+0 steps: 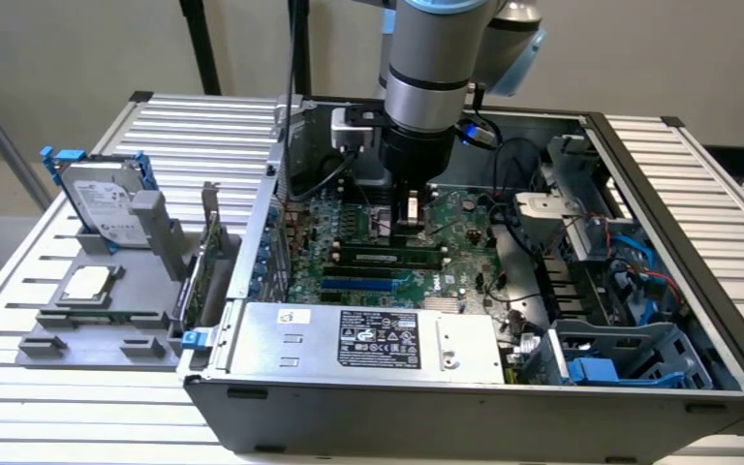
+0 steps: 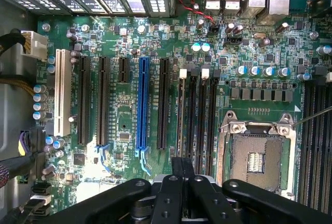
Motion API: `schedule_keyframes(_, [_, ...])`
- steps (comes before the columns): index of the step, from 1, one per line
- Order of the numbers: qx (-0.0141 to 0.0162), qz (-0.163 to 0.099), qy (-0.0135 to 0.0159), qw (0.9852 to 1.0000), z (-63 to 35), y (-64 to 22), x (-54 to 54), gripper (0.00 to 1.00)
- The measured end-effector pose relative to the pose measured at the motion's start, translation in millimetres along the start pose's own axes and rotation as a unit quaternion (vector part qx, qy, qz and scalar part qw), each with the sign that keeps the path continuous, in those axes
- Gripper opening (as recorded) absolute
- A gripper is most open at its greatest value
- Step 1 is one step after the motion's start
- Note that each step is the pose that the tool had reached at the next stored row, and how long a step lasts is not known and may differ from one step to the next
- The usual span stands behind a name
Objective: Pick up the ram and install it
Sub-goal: 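Press down the ram until it locks into place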
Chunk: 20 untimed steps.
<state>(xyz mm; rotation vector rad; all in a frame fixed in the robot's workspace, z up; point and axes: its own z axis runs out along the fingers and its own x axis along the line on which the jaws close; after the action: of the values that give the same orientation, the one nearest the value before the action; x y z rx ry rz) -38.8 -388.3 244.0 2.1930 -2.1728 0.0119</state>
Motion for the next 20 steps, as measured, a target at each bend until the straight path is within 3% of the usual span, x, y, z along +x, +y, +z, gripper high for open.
schedule_keyframes(15, [0.0021,0.000,0.0002,1.0000,18.9,-0.5,-0.9,0.11])
schedule_keyframes(17, [0.0022,0.000,-0.0002,1.0000,17.1,-0.5,-0.9,0.11])
schedule_keyframes(20, [0.0012,0.000,-0.0001,1.0000,3.5,-0.1,-0.3,0.11])
